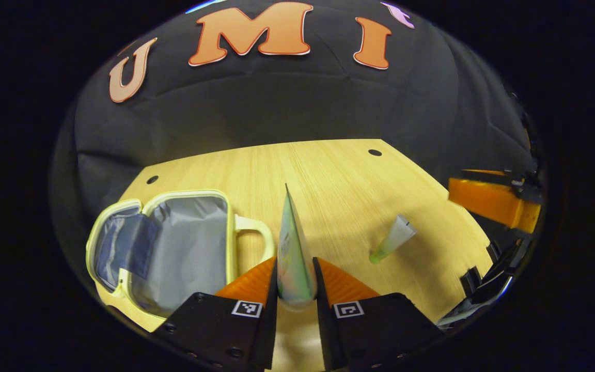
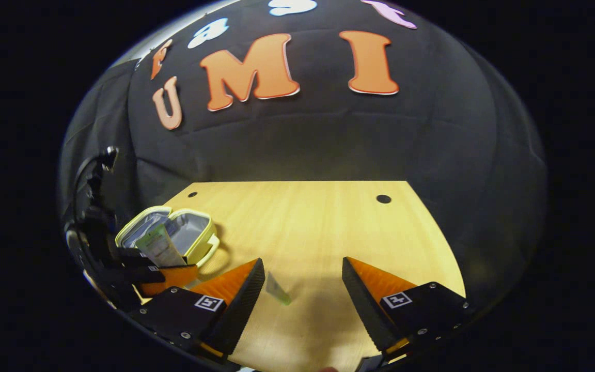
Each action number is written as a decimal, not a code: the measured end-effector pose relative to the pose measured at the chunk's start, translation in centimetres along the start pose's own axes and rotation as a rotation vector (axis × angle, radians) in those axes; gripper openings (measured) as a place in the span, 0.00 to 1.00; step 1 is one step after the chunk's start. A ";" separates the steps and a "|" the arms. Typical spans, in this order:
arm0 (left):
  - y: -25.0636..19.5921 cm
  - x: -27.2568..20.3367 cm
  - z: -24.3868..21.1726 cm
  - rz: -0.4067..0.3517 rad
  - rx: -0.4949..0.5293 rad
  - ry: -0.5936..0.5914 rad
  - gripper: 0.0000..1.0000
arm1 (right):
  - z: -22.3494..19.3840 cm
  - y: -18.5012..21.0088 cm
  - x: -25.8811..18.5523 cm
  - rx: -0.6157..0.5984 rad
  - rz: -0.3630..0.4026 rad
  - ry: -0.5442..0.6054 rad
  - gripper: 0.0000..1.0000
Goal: First open the suitcase, pack the skin care products into it, and then close the suitcase.
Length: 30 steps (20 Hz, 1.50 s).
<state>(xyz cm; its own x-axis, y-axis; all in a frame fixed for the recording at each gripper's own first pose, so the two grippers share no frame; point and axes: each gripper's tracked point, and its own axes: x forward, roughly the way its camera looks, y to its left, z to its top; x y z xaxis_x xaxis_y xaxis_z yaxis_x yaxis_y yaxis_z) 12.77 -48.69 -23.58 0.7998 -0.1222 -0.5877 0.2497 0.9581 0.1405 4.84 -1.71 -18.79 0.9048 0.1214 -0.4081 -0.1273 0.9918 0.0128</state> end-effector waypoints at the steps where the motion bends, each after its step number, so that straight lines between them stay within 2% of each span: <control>1: 0.7 -1.1 0.3 0.010 -0.004 -0.003 0.35 | -0.8 0.6 0.8 -0.020 0.019 0.014 0.96; 7: 4.4 -4.5 -0.4 0.091 -0.032 -0.001 0.36 | -7.0 3.6 4.6 -0.066 0.144 0.176 0.96; 14: 6.3 -5.0 -2.4 0.129 -0.094 0.020 0.36 | -11.1 3.8 7.3 -0.088 0.174 0.296 0.92; 18: 6.5 -4.8 -2.6 0.136 -0.063 0.015 0.35 | -12.2 3.8 8.2 -0.115 0.167 0.314 0.74; 19: 6.5 -4.7 -2.5 0.137 -0.058 0.012 0.35 | -12.3 3.7 8.5 -0.119 0.170 0.310 0.64; 24: 6.4 -4.5 -2.4 0.136 -0.058 0.012 0.35 | -12.7 3.3 9.6 -0.119 0.144 0.325 0.53; 25: 6.5 -4.6 -2.3 0.136 -0.057 0.017 0.36 | -12.8 3.2 9.6 -0.104 0.140 0.333 0.42; 26: 6.6 -4.8 -2.4 0.134 -0.058 0.021 0.36 | -12.6 3.3 9.5 -0.085 0.142 0.343 0.37; 30: 7.1 -6.1 -1.9 0.125 -0.062 0.052 0.36 | -11.5 2.9 8.2 -0.054 0.122 0.364 0.33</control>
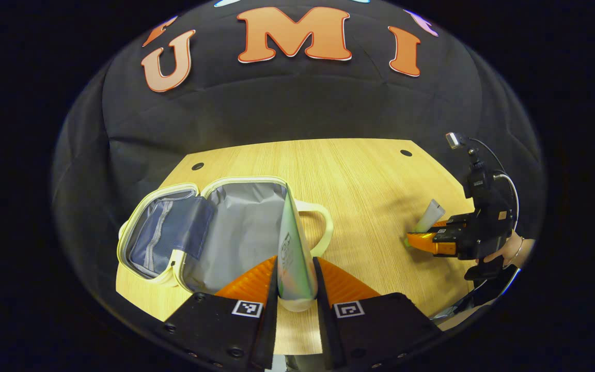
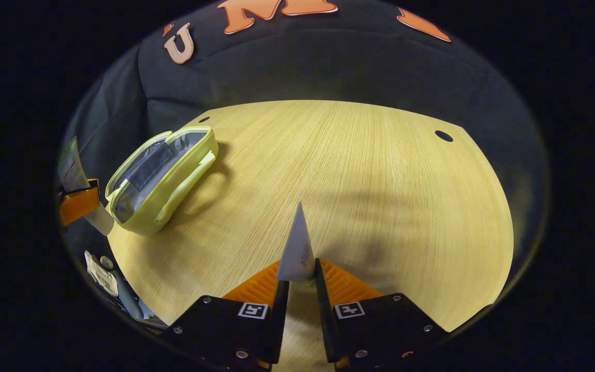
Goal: First open the suitcase, pack the skin care products into it, and then close the suitcase.
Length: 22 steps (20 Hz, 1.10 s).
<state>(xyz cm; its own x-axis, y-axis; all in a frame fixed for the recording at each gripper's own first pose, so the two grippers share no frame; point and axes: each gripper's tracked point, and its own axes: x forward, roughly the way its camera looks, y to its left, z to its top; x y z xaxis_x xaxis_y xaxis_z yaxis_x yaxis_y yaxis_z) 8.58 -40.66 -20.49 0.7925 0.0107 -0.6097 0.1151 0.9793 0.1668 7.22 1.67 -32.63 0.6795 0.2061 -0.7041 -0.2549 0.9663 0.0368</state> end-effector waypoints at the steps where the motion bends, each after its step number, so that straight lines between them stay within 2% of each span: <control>1: 0.1 -0.4 0.2 -0.006 0.000 0.004 0.36 | 0.5 0.2 -0.7 0.004 0.001 -0.002 0.33; 2: 0.3 -0.7 0.6 -0.012 0.001 0.001 0.36 | 0.8 0.3 -1.5 0.004 -0.005 0.002 0.28; 3: 0.7 -1.1 1.1 -0.015 0.006 -0.003 0.36 | 1.2 0.5 -2.4 0.003 -0.005 0.000 0.33; 7: 2.6 -2.8 2.5 -0.044 -0.005 0.001 0.36 | 4.2 4.2 -6.2 -0.012 0.057 -0.054 0.35; 11: 5.8 -3.3 3.9 -0.075 -0.039 0.037 0.36 | 6.1 8.1 -8.1 -0.042 0.099 -0.075 0.33; 14: 8.3 -2.5 3.7 -0.135 -0.056 0.111 0.36 | 7.4 10.8 -8.2 0.004 0.105 -0.075 0.33; 18: 11.4 0.9 1.8 -0.236 -0.047 0.278 0.36 | 8.5 13.7 -7.8 0.112 0.062 -0.078 0.33; 22: 13.7 5.2 0.2 -0.297 0.035 0.417 0.36 | 8.4 16.1 -7.1 0.207 0.003 -0.071 0.33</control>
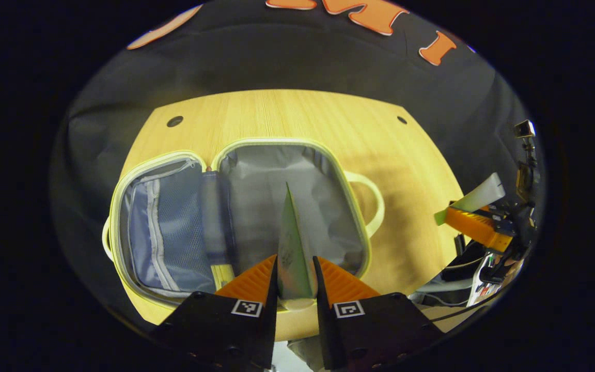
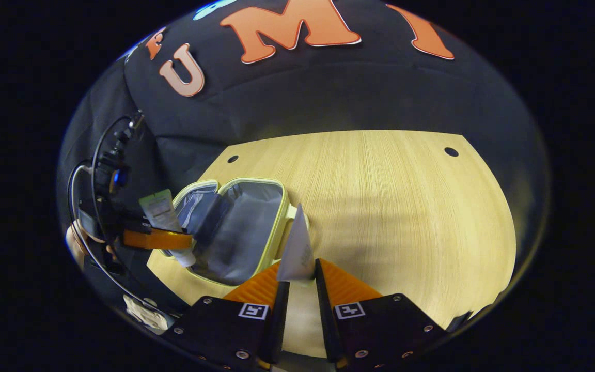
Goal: First open the suitcase, pack the skin care products into it, and then close the suitcase.
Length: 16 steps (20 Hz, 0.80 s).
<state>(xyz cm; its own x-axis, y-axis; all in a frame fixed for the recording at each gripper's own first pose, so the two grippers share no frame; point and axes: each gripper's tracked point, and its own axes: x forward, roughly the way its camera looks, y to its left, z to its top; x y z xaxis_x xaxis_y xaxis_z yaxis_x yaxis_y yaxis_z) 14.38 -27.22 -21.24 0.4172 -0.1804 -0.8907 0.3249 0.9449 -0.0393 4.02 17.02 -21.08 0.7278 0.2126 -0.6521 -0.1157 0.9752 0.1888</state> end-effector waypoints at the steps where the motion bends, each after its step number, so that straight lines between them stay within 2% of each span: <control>1: 0.5 0.8 0.5 0.004 0.028 0.026 0.36 | -0.2 0.4 0.1 0.020 -0.018 -0.001 0.33; 4: 1.3 3.4 1.1 0.027 0.085 0.094 0.36 | -0.8 1.6 0.2 0.067 -0.057 0.002 0.33; 8: 1.1 4.5 1.1 -0.007 0.072 0.140 0.36 | -1.6 2.7 0.2 0.101 -0.088 0.017 0.33; 13: 1.1 4.3 1.9 -0.043 0.122 0.116 0.40 | -1.3 3.0 0.4 0.120 -0.112 0.026 0.33; 16: 1.0 3.9 3.1 -0.039 0.153 0.058 0.74 | -0.5 3.5 0.8 0.102 -0.105 0.031 0.33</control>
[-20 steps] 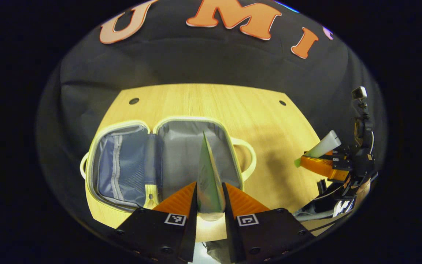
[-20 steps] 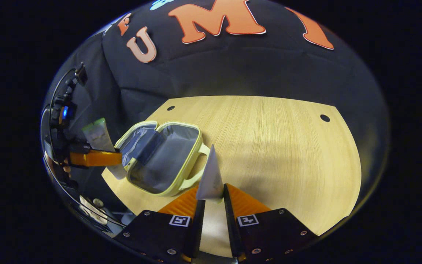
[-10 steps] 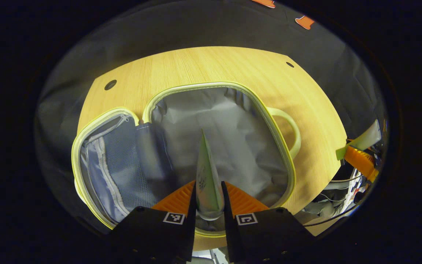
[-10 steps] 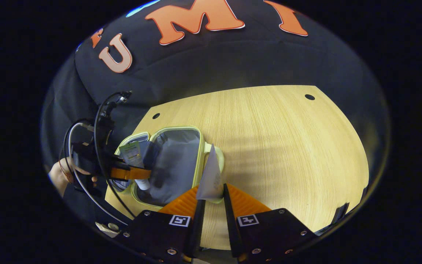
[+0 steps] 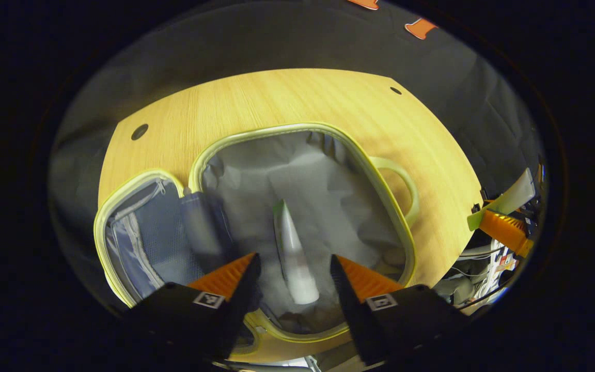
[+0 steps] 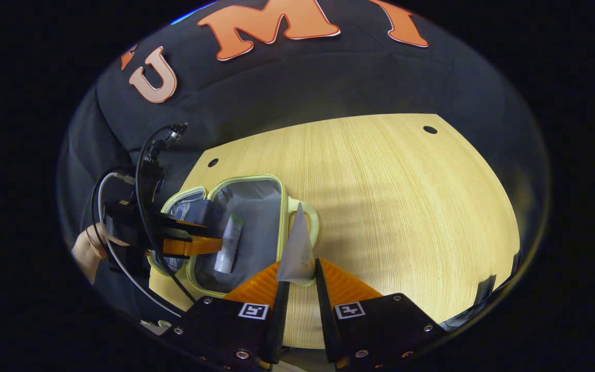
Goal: First open the suitcase, pack the skin care products into it, and then close the suitcase.
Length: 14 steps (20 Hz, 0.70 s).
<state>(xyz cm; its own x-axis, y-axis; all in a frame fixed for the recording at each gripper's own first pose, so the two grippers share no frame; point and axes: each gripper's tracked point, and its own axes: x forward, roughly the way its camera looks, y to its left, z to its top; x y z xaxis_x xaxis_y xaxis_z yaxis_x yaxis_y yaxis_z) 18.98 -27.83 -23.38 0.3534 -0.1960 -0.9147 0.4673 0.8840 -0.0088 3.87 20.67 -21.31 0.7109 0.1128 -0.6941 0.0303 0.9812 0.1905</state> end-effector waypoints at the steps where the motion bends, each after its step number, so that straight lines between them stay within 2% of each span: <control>1: -0.2 -0.5 0.4 -0.002 0.002 -0.020 0.87 | 0.3 0.3 -0.1 -0.004 0.005 -0.002 0.33; 2: -0.2 -0.9 0.5 -0.001 -0.005 -0.038 1.00 | 0.7 0.6 -0.1 -0.005 0.014 -0.004 0.33; 6: 0.6 -3.0 1.9 0.000 -0.034 -0.164 0.98 | 2.0 1.4 -0.3 -0.045 0.040 0.000 0.33; 10: 2.3 -6.6 3.2 0.020 -0.057 -0.352 0.98 | 3.9 3.4 -0.3 -0.121 0.075 0.009 0.33; 14: 5.5 -11.9 2.0 0.108 -0.107 -0.506 0.98 | 5.7 6.5 0.2 -0.216 0.112 0.012 0.33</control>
<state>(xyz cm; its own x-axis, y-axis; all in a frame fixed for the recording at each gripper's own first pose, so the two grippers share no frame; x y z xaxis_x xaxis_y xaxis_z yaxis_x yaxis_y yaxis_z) 18.96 -21.47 -11.75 0.7547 -0.2582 -0.6031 0.3307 0.9437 0.0099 8.17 26.19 -16.26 0.6926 0.2238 -0.6857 -0.2007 0.9729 0.1148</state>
